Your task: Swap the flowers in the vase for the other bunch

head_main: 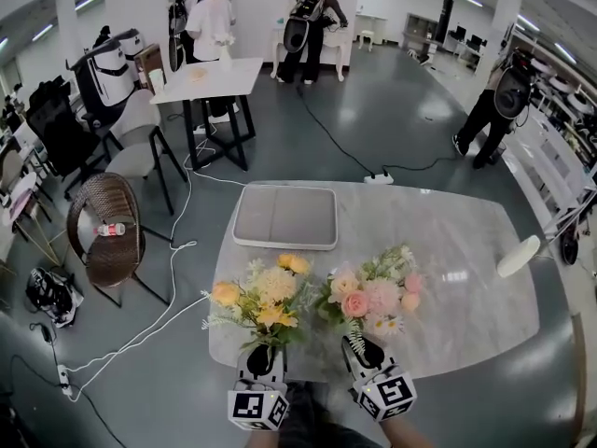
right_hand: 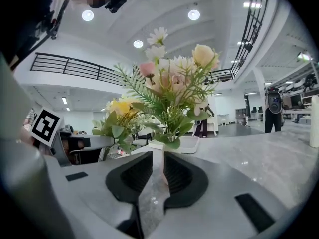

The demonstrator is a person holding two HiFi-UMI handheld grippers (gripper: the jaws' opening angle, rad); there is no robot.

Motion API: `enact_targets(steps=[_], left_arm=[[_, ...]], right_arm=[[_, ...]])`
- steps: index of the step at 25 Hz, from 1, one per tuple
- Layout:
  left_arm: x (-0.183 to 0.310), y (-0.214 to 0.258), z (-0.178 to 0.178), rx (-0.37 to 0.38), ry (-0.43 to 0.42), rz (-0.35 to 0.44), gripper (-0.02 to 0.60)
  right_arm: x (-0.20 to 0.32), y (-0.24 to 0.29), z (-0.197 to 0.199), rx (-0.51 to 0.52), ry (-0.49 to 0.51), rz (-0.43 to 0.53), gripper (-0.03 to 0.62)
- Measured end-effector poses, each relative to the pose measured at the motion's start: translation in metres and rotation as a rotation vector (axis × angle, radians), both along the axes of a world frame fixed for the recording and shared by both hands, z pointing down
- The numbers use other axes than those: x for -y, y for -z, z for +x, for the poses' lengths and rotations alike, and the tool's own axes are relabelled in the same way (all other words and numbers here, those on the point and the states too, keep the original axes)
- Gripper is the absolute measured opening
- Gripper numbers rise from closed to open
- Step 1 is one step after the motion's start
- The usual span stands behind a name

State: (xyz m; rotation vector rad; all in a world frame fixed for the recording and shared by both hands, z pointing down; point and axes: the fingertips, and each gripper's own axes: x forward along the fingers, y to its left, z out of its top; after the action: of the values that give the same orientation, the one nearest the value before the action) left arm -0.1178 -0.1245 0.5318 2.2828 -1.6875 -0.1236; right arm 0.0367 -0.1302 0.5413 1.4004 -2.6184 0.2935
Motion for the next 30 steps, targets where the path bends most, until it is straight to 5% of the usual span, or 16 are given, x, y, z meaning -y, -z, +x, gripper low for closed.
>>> enact_targets(steps=[17, 30], left_arm=[[-0.053, 0.016, -0.021, -0.018, 0.087, 0.039, 0.072], [-0.099, 0.034, -0.017, -0.039, 0.070, 0.058, 0.072]], right_arm=[[-0.056, 0.023, -0.001, 0.017, 0.028, 0.035, 0.040], [-0.095, 0.046, -0.011, 0.052, 0.038, 0.055, 0.033]])
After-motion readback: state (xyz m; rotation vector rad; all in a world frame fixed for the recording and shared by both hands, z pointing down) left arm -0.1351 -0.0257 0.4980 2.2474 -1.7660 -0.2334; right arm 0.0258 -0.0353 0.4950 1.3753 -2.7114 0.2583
